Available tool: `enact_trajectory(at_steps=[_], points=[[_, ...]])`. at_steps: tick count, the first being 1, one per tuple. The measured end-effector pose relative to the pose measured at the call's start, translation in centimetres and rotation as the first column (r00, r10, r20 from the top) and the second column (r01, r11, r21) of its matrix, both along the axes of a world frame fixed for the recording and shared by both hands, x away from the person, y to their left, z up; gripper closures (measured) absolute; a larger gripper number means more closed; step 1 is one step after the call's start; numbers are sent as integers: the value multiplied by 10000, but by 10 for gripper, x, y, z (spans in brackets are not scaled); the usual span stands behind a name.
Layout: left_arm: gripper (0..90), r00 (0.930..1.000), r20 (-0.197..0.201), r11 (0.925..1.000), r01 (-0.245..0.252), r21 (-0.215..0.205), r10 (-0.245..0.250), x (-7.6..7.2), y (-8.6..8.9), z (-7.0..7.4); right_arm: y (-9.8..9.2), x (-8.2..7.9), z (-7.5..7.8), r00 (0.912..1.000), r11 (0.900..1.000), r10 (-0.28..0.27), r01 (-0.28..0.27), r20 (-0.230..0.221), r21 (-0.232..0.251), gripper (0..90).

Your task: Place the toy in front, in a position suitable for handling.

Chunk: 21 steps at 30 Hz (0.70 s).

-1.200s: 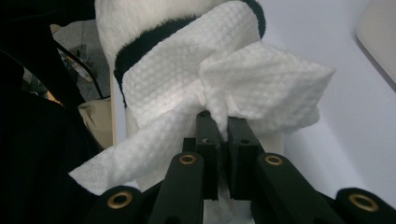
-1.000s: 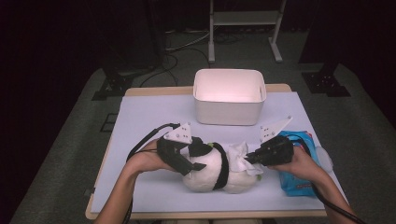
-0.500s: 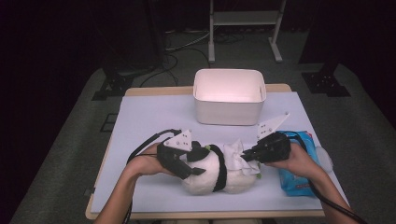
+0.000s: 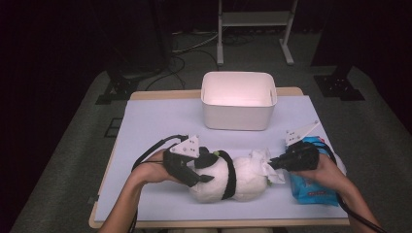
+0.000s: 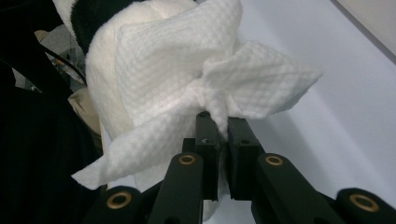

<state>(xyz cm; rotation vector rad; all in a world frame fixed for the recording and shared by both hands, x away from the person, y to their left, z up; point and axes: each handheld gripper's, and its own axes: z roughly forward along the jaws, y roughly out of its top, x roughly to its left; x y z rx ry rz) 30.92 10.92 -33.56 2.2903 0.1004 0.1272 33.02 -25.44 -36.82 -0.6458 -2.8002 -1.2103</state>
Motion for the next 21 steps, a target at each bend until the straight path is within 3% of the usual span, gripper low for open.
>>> enact_trajectory(at_steps=[9, 14, 18, 21], points=[[274, 10000, 36, 10000, 35, 56, -35, -1, -1, 1, 23, 4, 18, 9985, 9991, 430, -431, 339, 10, 839], [272, 10000, 30, 9999, 50, 107, -51, -1, -1, 1, 55, 5, 31, 9915, 9933, 1152, -1143, 598, -196, 839], [253, 10000, -26, 10000, -70, 48, 70, -2, 1, 1, 69, 5, 32, 9876, 9892, 1419, -1390, 671, -454, 839], [233, 9999, -79, 9998, -149, -103, 148, -2, 2, 0, 66, 6, 28, 9895, 9902, 1337, -1312, 548, -471, 840]])
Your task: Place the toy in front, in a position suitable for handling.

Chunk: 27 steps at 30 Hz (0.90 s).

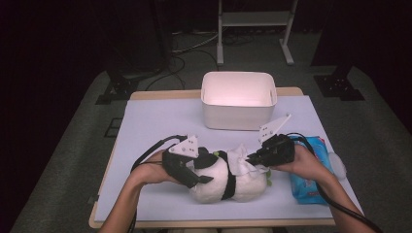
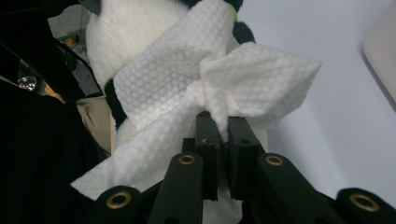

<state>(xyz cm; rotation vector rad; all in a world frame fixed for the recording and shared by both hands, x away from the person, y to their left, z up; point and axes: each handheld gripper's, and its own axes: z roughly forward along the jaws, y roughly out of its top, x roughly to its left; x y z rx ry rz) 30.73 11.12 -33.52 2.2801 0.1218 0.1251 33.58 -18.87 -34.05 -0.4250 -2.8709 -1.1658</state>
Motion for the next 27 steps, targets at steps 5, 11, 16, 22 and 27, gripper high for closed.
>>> enact_trajectory(at_steps=[5, 11, 16, 22, 27], points=[[189, 9998, 17, 9997, -184, -168, 185, -2, -2, 2, -5, -2, -4, 9998, 9998, -136, 138, -124, 122, 840], [185, 9995, -41, 9990, -303, -322, 302, -6, -1, 5, -11, -7, -4, 9999, 9999, -103, 104, -92, 129, 839], [182, 9993, -82, 9982, -370, -466, 367, -9, 1, 7, -14, -11, -5, 9999, 9998, -105, 107, -81, 158, 839], [172, 9983, 3, 9968, -578, -552, 579, -13, 6, 9, -20, -11, -8, 9995, 9995, -255, 258, -158, 196, 840], [171, 9972, -328, 9968, -680, -415, 666, -11, 6, 1, -31, -11, -10, 9981, 9982, -557, 563, -272, 220, 840]])
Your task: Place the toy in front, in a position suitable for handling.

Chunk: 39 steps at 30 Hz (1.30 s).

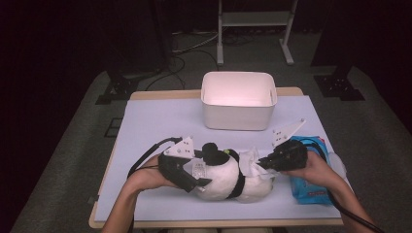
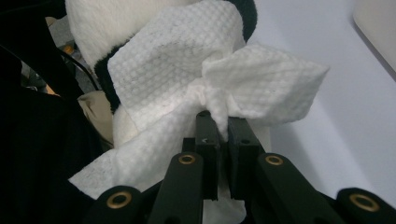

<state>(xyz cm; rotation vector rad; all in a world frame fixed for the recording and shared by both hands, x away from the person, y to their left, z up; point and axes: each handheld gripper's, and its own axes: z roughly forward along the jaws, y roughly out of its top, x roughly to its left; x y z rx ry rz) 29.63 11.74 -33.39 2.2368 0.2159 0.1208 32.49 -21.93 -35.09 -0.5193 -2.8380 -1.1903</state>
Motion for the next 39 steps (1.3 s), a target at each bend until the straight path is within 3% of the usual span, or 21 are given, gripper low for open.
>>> enact_trajectory(at_steps=[10, 14, 21, 24, 28, 33, 39], points=[[158, 9974, -673, 9996, 264, -139, -273, 1, -4, -11, -8, -4, -2, 9999, 10000, -66, 66, -113, 59, 840], [157, 9928, -1005, 9972, 603, -448, -646, 0, -5, -19, -9, -6, -3, 9998, 10000, 3, -1, -189, 85, 839], [129, 9900, -1126, 9948, 779, -662, -850, -2, -2, -25, -11, -6, -4, 9997, 9998, -56, 61, -254, 187, 840], [110, 9919, -973, 9965, 793, -279, -816, -3, -2, -31, -14, -4, -5, 9997, 9996, -228, 230, -126, 160, 840], [130, 9935, -829, 9952, 726, -653, -779, 0, -1, -34, -17, -4, -7, 9994, 9992, -300, 304, -159, 266, 840], [309, 9971, -482, 9946, 538, -892, -583, 5, -1, -29, -20, -3, -8, 9991, 9976, -326, 341, -255, 599, 840], [377, 9981, -97, 9951, 603, -785, -613, 6, -3, -20, -24, -2, -8, 9986, 9944, -399, 429, -335, 963, 841]])
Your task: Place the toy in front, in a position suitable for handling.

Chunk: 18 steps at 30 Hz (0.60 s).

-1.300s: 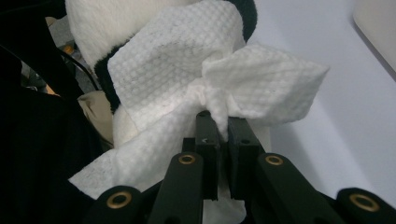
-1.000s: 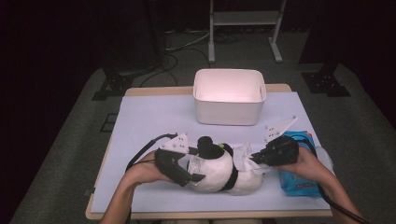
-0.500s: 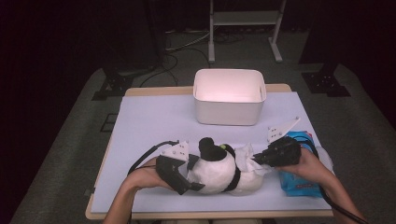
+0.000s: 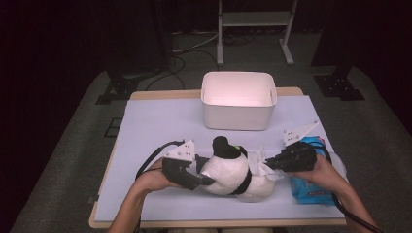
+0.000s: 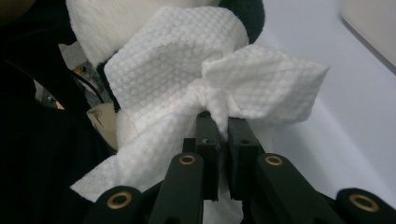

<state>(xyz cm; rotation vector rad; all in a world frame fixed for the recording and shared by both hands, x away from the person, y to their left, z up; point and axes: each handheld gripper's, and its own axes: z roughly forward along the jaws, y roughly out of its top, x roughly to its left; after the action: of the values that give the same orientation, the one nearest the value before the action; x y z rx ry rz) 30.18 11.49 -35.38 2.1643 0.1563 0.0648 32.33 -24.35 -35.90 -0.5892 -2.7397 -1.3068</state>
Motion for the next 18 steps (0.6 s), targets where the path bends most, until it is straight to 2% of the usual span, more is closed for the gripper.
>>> enact_trajectory(at_steps=[6, 9, 10, 12, 15, 18], points=[[376, 9999, 125, 10000, 58, -74, -57, 1, -4, 3, 9, 3, 12, 9996, 9998, 162, -164, 214, 81, 841], [376, 9997, 191, 9998, 132, -139, -129, 1, -6, 5, 19, 4, 18, 9985, 9985, 466, -474, 296, 275, 840], [376, 9997, 221, 9999, 144, -61, -143, 1, -7, 6, 22, 3, 19, 9981, 9985, 509, -516, 344, 201, 839], [373, 9998, 206, 10000, 68, 49, -69, 2, -7, 6, 27, 3, 19, 9975, 9986, 521, -517, 472, -104, 839], [341, 10000, -33, 9999, -82, -63, 82, 3, -5, 3, 25, 4, 14, 9985, 9988, 383, -370, 398, -307, 840], [308, 10000, -56, 9999, -77, -134, 76, 4, -5, 2, 23, 4, 11, 9987, 9990, 366, -357, 349, -263, 840]])
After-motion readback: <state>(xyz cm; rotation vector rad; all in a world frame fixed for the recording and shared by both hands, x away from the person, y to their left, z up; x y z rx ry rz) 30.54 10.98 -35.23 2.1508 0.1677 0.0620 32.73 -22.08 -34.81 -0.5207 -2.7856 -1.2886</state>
